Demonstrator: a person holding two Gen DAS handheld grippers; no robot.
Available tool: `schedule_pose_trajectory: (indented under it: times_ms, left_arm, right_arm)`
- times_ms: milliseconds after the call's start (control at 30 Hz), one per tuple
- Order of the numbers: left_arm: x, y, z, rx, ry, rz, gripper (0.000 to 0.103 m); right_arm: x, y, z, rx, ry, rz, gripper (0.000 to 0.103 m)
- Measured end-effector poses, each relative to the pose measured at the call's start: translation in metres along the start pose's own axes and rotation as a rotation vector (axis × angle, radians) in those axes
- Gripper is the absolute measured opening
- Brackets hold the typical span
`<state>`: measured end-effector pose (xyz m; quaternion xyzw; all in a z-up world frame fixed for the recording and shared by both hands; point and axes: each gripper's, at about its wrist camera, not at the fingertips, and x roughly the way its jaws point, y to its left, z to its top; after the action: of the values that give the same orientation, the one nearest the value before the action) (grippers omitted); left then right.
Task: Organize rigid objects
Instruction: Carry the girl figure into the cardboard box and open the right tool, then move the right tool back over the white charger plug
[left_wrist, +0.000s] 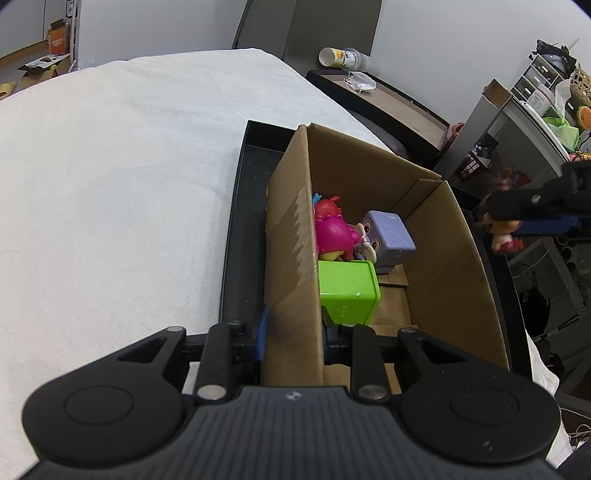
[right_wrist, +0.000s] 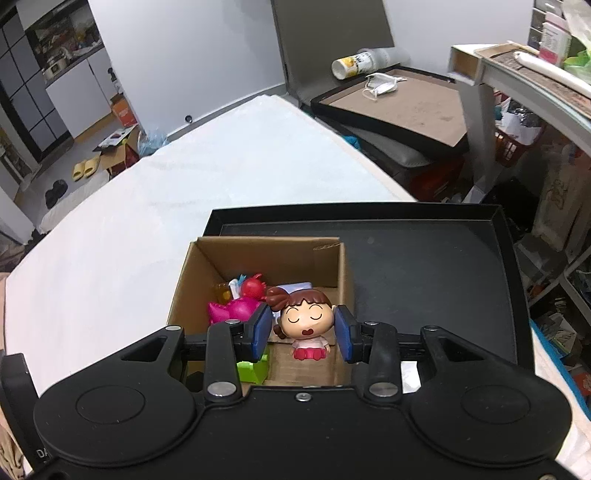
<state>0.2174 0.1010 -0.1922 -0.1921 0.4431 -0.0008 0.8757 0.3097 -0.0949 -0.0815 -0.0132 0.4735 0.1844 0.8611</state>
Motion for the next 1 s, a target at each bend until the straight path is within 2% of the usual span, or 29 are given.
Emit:
schedule_pose_trajectory:
  times_ms: [733, 1000]
  left_arm:
    - [0.000, -0.001, 0.000, 0.001, 0.001, -0.001, 0.025]
    - [0.001, 0.000, 0.000, -0.006, 0.000, -0.008, 0.026]
  right_arm:
    - [0.033, 0.020, -0.013, -0.081, 0.065, -0.015, 0.037]
    - [0.024, 0.017, -0.011, -0.084, 0.047, -0.017, 0.038]
